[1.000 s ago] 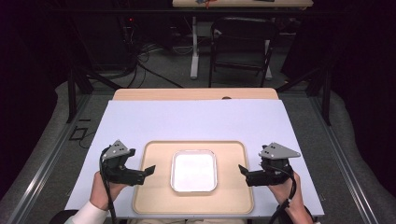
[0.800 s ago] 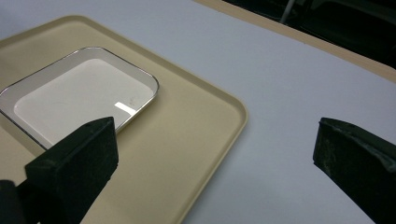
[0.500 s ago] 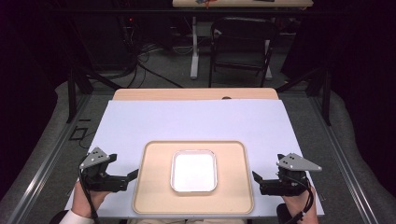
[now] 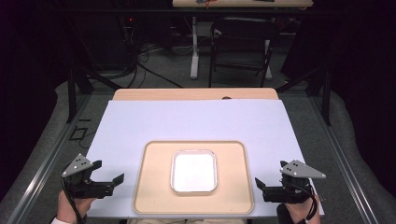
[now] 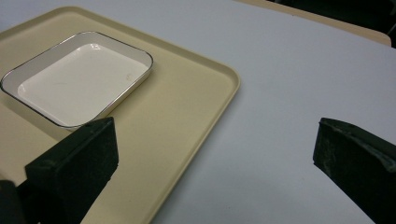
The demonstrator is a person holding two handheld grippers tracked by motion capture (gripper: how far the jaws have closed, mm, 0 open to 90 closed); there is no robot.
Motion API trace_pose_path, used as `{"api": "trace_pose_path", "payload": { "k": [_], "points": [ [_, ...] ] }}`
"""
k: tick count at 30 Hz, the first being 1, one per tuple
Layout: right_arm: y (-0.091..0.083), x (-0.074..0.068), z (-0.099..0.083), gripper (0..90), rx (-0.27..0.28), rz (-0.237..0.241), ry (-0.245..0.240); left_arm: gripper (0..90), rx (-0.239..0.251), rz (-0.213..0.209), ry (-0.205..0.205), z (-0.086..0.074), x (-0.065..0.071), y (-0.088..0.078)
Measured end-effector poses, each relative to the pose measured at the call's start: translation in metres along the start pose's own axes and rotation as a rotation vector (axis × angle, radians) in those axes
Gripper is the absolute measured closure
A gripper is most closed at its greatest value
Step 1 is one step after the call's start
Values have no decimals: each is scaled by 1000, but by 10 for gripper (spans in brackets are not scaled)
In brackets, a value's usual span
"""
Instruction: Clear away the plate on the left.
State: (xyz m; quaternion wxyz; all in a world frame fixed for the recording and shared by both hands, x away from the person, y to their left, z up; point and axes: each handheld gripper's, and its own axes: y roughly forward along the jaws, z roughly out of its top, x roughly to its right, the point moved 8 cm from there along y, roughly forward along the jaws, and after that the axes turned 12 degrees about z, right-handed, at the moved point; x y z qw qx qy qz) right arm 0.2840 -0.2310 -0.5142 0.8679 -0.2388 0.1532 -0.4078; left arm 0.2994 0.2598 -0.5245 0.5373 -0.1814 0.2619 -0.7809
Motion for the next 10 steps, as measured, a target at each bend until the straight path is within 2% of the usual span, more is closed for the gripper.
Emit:
{"api": "trace_pose_path", "payload": {
  "k": [3,6,10],
  "points": [
    [2,0,-1,0,-18,3,4,2,-21,20,-17,-2,-4,3],
    [4,2,-4,0,-43,-3,0,1,-41,16,-31,-2,-5,7],
    [6,3,-4,0,-58,0,5,1,-44,21,-10,-2,-3,8]
  ]
}}
